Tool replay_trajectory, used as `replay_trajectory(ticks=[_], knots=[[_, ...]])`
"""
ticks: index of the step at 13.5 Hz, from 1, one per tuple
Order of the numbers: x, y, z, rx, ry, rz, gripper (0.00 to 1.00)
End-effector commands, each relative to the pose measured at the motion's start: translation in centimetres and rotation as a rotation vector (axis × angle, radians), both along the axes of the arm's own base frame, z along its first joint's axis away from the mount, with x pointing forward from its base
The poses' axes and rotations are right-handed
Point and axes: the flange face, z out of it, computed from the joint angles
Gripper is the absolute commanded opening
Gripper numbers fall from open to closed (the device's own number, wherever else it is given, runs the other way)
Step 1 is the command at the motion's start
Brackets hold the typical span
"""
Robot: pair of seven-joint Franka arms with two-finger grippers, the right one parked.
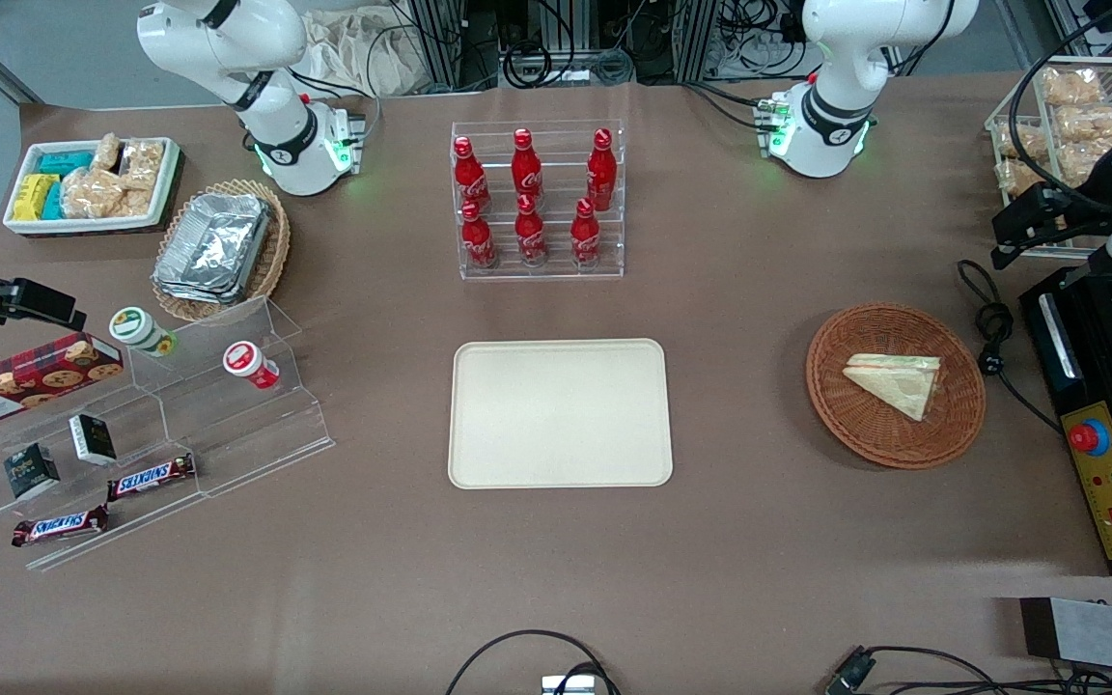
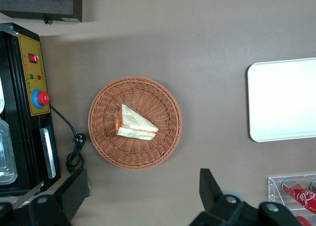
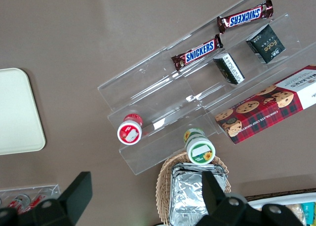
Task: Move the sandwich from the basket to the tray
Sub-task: 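Move the left gripper down over the wrapped sandwich in the basket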
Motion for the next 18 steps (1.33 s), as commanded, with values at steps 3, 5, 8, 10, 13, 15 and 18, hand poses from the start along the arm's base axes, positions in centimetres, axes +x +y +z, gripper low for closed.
replay_trajectory(ticks=[3, 5, 8, 10, 13, 15, 18], knots=[[0.3, 0.1, 0.1, -0.008, 0.021, 0.006, 1.0], [0.2, 0.2, 0.2, -0.004, 0.018, -0.009, 1.0], [0.3, 0.5, 0.1, -0.009, 0.019, 0.022, 1.0], [1.4, 3.2, -1.5, -0.026, 0.047, 0.232, 1.0], [2.3, 4.0, -6.4, -0.027, 0.088, 0.483, 1.0], [2.2, 6.5, -11.0, -0.05, 0.079, 0.6, 1.0], [0.9, 7.1, -18.4, -0.075, 0.01, 0.665, 1.0]])
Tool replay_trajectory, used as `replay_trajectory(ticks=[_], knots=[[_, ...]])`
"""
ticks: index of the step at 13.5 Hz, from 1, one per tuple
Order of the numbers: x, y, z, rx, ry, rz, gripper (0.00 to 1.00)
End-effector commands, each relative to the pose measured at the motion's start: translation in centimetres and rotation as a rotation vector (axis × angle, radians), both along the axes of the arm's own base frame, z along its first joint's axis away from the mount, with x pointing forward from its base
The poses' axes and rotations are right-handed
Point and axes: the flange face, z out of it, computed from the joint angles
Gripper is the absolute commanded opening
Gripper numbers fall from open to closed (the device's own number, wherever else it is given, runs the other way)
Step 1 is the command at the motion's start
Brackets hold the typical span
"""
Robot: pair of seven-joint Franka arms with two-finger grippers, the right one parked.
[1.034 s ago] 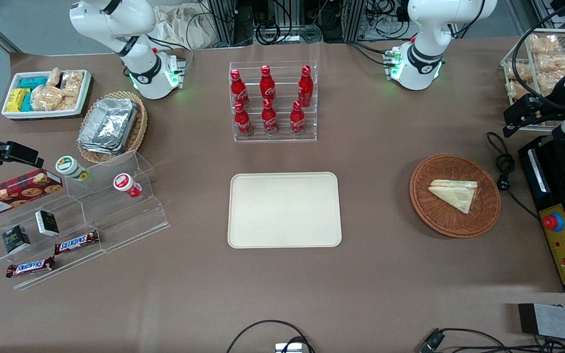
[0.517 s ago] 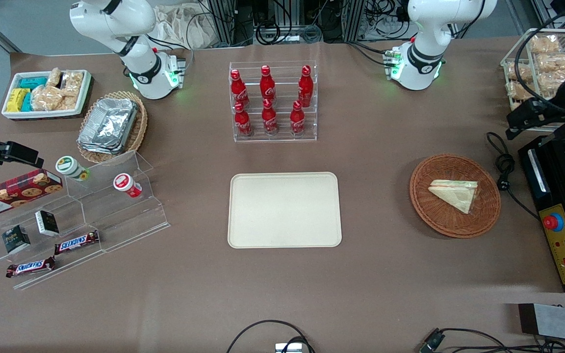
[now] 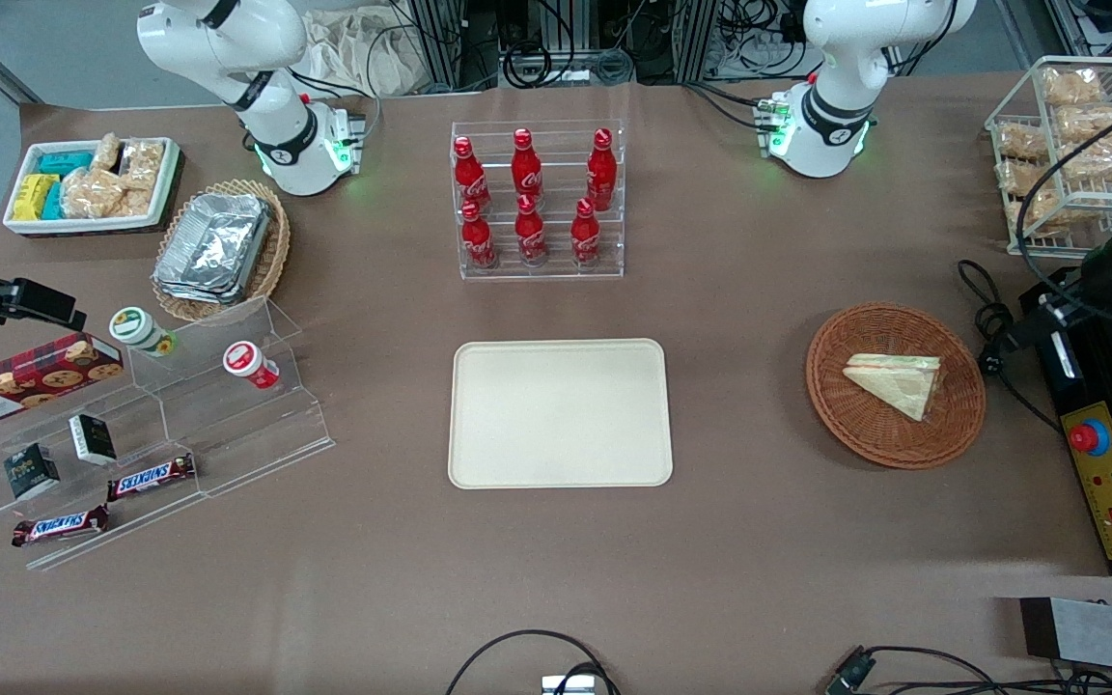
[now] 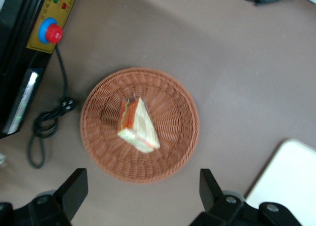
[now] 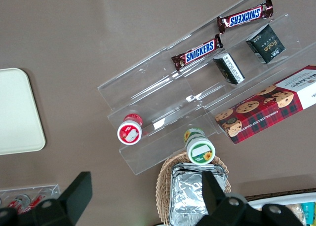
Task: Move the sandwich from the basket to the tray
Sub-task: 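Move the left gripper down over the wrapped sandwich in the basket, then lower the open left gripper onto the sandwich and close on it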
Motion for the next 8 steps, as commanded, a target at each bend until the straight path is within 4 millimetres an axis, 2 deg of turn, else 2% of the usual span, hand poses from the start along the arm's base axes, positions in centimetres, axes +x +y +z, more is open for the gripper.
replay_trajectory(ticks=[1, 3, 6, 8], knots=[[-2.8, -0.2, -5.2, -0.011, -0.05, 0.108, 1.0], [-3.5, -0.1, -8.3, -0.016, -0.083, 0.21, 1.0], [-3.5, 0.2, -10.4, -0.044, -0.109, 0.257, 1.0], [-3.6, 1.8, -12.6, -0.06, -0.133, 0.309, 1.0]])
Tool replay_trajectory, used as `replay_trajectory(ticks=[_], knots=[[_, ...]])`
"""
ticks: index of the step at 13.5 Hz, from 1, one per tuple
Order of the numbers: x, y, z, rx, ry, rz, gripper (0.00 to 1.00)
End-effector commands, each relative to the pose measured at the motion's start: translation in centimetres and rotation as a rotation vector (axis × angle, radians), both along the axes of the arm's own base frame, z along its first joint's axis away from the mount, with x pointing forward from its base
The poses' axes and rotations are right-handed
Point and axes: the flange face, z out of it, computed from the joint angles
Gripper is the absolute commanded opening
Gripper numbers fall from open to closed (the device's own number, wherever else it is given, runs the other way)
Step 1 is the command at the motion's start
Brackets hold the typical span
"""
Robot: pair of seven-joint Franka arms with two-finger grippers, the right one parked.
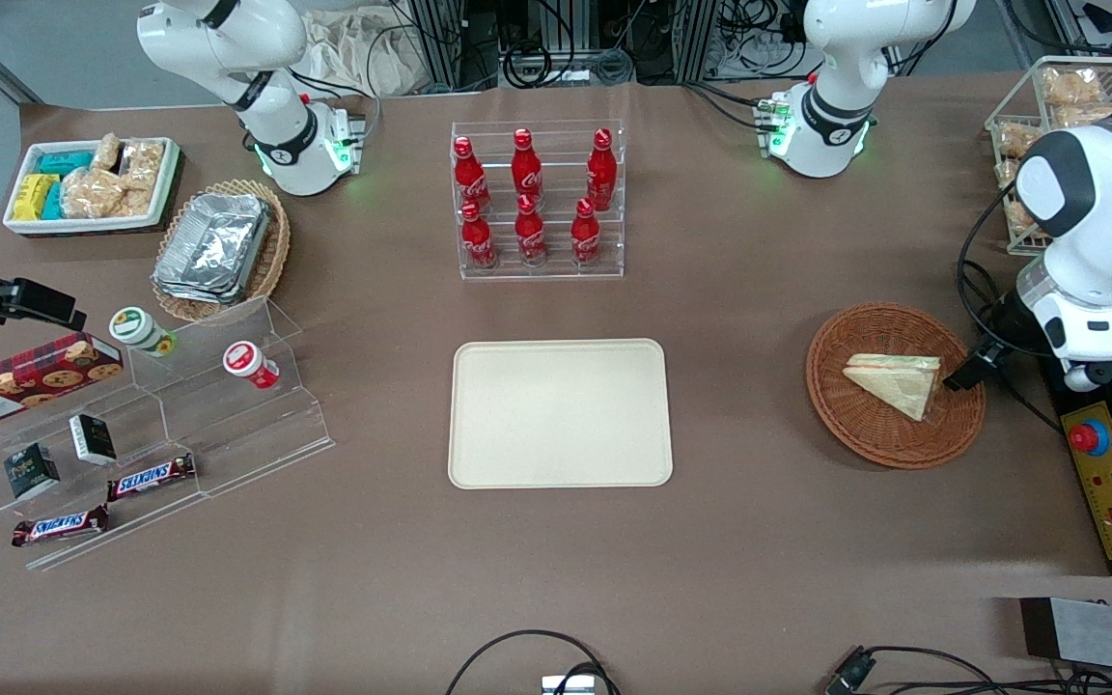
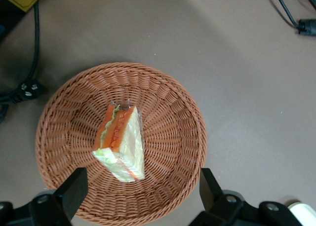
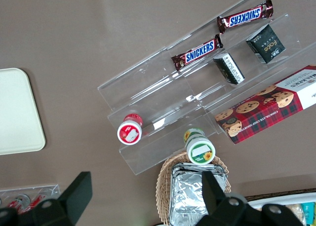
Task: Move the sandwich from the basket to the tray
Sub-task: 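Lower the open left gripper onto the sandwich and close on it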
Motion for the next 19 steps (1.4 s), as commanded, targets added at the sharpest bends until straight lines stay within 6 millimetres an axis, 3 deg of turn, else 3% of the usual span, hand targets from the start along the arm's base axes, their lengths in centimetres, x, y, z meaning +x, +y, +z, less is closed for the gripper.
replay_trajectory(ticks=[1, 11, 19], knots=[[-0.9, 1.3, -2.7, -0.012, -0.04, 0.06, 1.0], [-2.9, 1.5, -12.9, 0.015, -0.102, 0.085, 1.0], [-3.0, 1.0, -15.8, 0.016, -0.097, 0.079, 1.0]])
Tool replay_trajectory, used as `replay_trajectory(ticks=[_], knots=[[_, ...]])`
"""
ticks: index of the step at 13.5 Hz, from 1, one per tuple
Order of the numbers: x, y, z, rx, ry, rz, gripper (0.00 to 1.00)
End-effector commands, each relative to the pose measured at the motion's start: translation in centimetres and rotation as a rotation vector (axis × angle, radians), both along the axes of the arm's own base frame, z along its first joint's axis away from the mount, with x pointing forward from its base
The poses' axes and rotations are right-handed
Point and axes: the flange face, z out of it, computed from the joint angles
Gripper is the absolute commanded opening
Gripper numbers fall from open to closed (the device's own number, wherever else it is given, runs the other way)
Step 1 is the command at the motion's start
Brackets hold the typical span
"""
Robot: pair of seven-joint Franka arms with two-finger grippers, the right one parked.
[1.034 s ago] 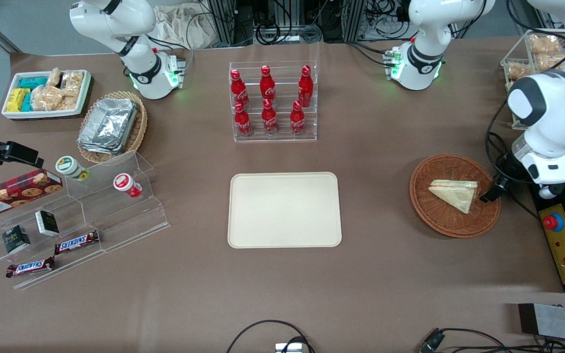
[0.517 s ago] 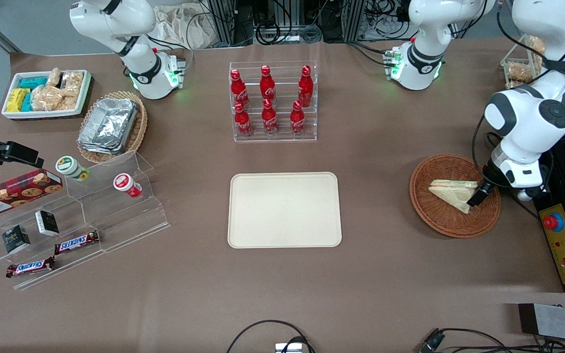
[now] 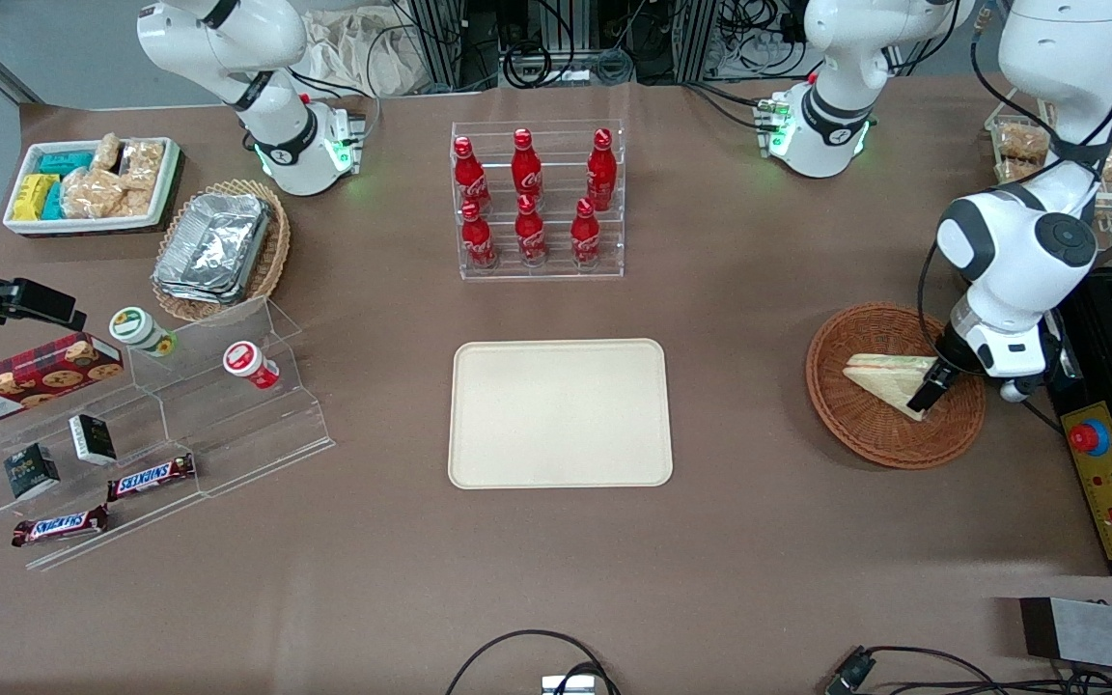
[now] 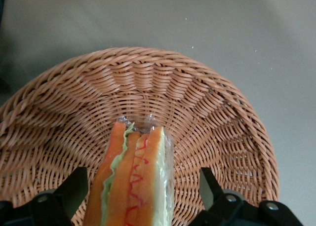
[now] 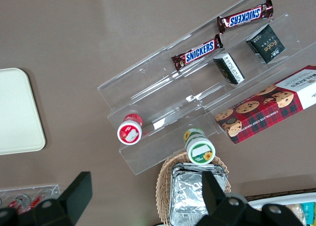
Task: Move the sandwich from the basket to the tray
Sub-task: 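Lower the open left gripper onto the sandwich and close on it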
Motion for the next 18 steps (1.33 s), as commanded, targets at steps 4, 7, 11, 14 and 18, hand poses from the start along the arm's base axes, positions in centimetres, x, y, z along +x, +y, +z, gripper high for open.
replay_trajectory(ticks=[4, 7, 11, 14, 18], knots=[[-0.2, -0.8, -0.3, -0.004, -0.019, 0.005, 0.96], [-0.2, -0.9, -0.3, -0.002, -0.016, -0.01, 0.31], [-0.2, -0.9, -0.3, -0.001, -0.016, -0.018, 0.03], [-0.1, -1.0, 1.3, 0.009, -0.029, -0.049, 0.03], [-1.1, -1.3, 8.5, 0.01, 0.035, -0.127, 0.04]])
